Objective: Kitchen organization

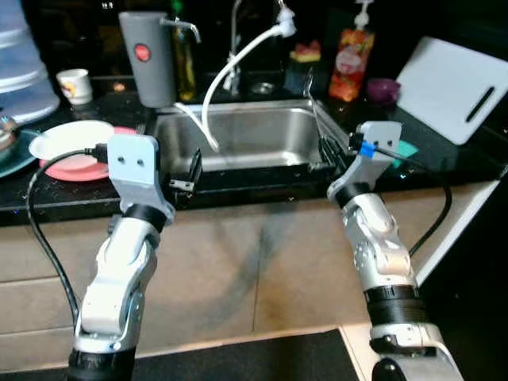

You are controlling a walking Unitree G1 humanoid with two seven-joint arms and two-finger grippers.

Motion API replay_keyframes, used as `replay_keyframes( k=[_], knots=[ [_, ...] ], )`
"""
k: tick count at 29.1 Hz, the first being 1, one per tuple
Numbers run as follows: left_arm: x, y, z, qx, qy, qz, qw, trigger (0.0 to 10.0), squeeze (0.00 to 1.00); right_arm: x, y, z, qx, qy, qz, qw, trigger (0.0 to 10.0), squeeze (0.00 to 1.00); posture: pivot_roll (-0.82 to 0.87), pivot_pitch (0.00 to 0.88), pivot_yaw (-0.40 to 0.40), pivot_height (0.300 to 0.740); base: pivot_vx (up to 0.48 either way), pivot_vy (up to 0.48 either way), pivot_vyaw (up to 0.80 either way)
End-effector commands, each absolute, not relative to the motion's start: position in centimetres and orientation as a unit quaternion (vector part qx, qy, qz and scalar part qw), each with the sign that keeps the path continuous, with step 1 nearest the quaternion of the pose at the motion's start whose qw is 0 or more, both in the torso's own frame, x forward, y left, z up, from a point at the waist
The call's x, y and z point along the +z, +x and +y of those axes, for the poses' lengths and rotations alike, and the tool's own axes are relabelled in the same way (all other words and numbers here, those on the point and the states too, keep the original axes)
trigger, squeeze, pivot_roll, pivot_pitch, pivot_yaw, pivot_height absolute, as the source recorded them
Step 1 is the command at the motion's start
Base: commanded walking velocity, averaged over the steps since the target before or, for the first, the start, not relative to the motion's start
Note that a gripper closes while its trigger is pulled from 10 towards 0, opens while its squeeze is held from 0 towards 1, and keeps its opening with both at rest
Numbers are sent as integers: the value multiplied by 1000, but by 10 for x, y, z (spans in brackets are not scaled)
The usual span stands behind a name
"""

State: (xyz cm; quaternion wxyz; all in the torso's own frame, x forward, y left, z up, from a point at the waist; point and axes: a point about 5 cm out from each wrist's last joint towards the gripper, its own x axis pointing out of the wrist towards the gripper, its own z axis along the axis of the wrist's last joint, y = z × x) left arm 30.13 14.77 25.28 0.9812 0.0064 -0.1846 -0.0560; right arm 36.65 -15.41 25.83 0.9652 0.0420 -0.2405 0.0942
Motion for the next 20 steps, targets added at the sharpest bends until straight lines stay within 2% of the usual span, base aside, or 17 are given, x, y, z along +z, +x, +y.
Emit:
replay_keyframes(
  k=[1,17,20],
  knots=[
    [253,301,149,-53,10,-183,982,10000,0,260,367,-154,98,51,-243,964,10000,0,97,32,3,740,0,0,0],
    [259,303,152,-37,20,-192,980,10000,0,268,369,-150,109,58,-248,961,10000,0,102,27,4,740,0,0,0],
    [259,302,152,-37,15,-195,980,10000,0,270,371,-148,112,55,-247,961,10000,0,102,28,5,740,291,0,0]
  ],
)
